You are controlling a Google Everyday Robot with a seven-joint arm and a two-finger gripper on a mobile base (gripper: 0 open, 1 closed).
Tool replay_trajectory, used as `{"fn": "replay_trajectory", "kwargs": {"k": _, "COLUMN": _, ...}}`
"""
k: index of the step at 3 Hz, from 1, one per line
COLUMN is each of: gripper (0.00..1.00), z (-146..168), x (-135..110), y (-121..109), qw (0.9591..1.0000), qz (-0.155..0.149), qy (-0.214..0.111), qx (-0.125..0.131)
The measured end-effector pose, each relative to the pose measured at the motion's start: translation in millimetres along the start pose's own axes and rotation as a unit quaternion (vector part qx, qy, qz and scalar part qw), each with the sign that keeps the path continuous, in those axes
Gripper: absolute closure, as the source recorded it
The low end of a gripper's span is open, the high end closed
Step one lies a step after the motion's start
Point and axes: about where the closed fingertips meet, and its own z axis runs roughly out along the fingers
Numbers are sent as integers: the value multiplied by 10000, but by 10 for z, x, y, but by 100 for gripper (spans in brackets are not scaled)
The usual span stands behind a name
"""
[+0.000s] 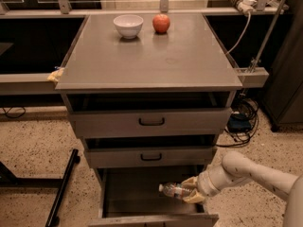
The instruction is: Pick water bottle from bottom drawer and place on counter
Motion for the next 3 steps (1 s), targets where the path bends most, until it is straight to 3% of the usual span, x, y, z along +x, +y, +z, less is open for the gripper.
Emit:
{"fn": "replay_trajectory", "kwargs": {"k": 1, "gripper": 100, "z": -313, "x": -602, "y": 167, "qw": 9991, "qz": -350, "qy": 233, "qx": -96}}
{"fn": "replay_trajectory", "kwargs": {"k": 2, "gripper": 100, "z": -545, "x": -1134, "y": 481, "qw": 9965, "qz": -440, "qy": 678, "qx": -217}}
{"fn": "replay_trajectory", "kwargs": {"k": 3, "gripper": 100, "z": -811, "x": -1616, "y": 864, "qw": 9932, "qz": -319, "qy": 1097, "qx": -242}}
